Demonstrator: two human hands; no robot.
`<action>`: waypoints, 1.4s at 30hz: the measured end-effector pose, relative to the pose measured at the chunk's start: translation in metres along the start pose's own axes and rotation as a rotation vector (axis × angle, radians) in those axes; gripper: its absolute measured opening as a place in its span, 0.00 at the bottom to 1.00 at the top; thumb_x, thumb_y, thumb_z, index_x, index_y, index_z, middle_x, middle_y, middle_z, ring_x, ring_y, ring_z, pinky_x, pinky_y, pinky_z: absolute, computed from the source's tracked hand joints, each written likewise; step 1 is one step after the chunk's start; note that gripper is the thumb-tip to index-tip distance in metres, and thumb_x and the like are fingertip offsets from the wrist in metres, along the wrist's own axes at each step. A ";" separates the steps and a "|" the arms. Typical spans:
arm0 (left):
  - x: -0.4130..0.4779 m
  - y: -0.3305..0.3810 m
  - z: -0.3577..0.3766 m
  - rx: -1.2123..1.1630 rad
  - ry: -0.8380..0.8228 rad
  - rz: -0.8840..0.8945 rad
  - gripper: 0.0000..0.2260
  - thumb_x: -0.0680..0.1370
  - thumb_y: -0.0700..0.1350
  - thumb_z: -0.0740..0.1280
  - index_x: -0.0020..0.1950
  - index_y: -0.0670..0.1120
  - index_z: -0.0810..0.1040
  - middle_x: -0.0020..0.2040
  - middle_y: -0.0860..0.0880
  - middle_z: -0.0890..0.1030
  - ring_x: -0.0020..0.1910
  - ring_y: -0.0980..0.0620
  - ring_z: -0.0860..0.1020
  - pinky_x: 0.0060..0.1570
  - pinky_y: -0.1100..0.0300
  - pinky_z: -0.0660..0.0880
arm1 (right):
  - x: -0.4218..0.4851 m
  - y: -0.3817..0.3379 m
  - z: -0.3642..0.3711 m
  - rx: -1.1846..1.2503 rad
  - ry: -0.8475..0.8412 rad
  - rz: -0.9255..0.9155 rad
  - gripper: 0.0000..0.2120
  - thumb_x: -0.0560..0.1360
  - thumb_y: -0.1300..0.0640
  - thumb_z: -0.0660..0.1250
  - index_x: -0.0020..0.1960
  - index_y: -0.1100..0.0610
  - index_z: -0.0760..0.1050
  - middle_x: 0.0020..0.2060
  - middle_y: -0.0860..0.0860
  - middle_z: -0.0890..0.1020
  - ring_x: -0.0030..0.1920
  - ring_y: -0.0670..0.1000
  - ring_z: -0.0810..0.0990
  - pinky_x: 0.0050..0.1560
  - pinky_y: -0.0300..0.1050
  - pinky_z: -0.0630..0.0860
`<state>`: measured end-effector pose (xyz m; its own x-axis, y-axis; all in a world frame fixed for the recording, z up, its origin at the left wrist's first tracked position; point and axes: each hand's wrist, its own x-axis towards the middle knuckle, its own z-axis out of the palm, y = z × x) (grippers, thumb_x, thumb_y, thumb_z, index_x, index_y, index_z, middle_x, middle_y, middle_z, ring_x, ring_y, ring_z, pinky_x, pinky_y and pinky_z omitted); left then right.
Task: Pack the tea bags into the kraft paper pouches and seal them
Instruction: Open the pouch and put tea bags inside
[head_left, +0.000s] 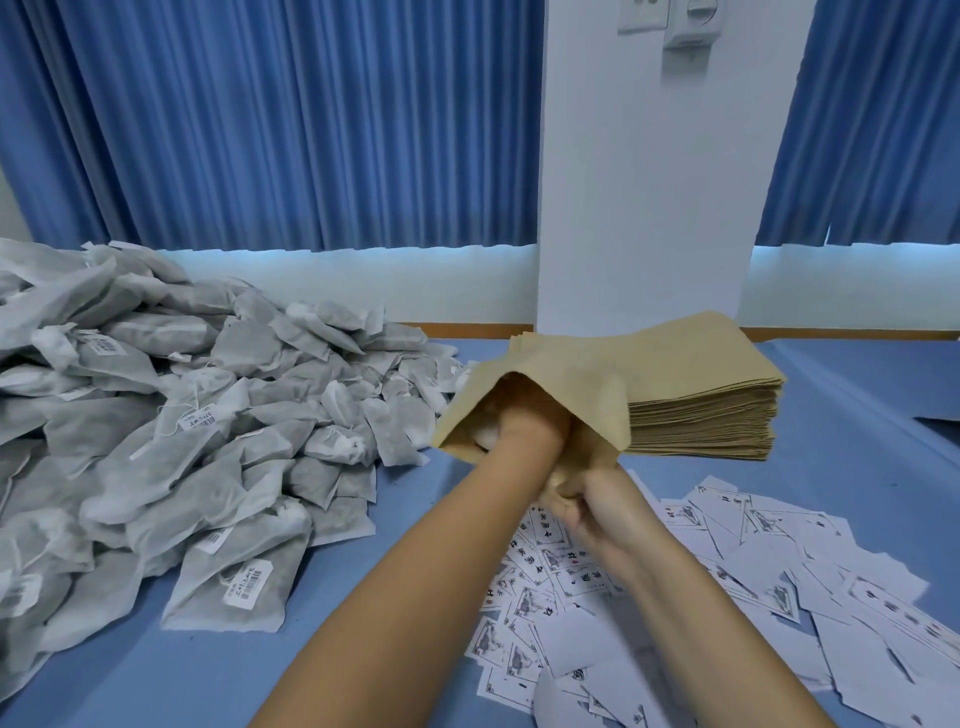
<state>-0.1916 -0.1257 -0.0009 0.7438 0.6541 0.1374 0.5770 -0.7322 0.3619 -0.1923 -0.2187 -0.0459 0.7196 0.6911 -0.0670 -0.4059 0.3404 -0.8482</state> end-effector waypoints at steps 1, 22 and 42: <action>0.001 -0.004 -0.003 0.007 -0.010 -0.008 0.17 0.83 0.42 0.54 0.72 0.43 0.62 0.70 0.40 0.65 0.68 0.43 0.65 0.68 0.53 0.63 | -0.002 0.003 0.003 0.037 -0.045 0.022 0.23 0.71 0.81 0.46 0.56 0.62 0.69 0.45 0.59 0.79 0.43 0.56 0.83 0.35 0.48 0.82; -0.087 -0.057 -0.038 0.221 0.485 0.348 0.23 0.71 0.47 0.69 0.66 0.53 0.69 0.64 0.48 0.67 0.63 0.46 0.65 0.54 0.52 0.65 | 0.000 0.001 -0.011 0.265 -0.180 0.260 0.21 0.75 0.77 0.48 0.32 0.72 0.76 0.40 0.70 0.81 0.36 0.63 0.84 0.30 0.39 0.80; -0.079 -0.124 0.015 -0.661 0.669 0.367 0.30 0.66 0.27 0.50 0.69 0.34 0.64 0.65 0.41 0.68 0.65 0.64 0.65 0.67 0.69 0.59 | 0.003 0.043 -0.008 -1.629 -0.179 -0.115 0.14 0.70 0.59 0.72 0.33 0.55 0.67 0.34 0.50 0.74 0.45 0.52 0.72 0.41 0.41 0.65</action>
<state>-0.3170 -0.0900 -0.0700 0.3789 0.5298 0.7588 -0.1031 -0.7906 0.6036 -0.2025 -0.2073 -0.0865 0.5846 0.8112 -0.0087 0.7104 -0.5171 -0.4773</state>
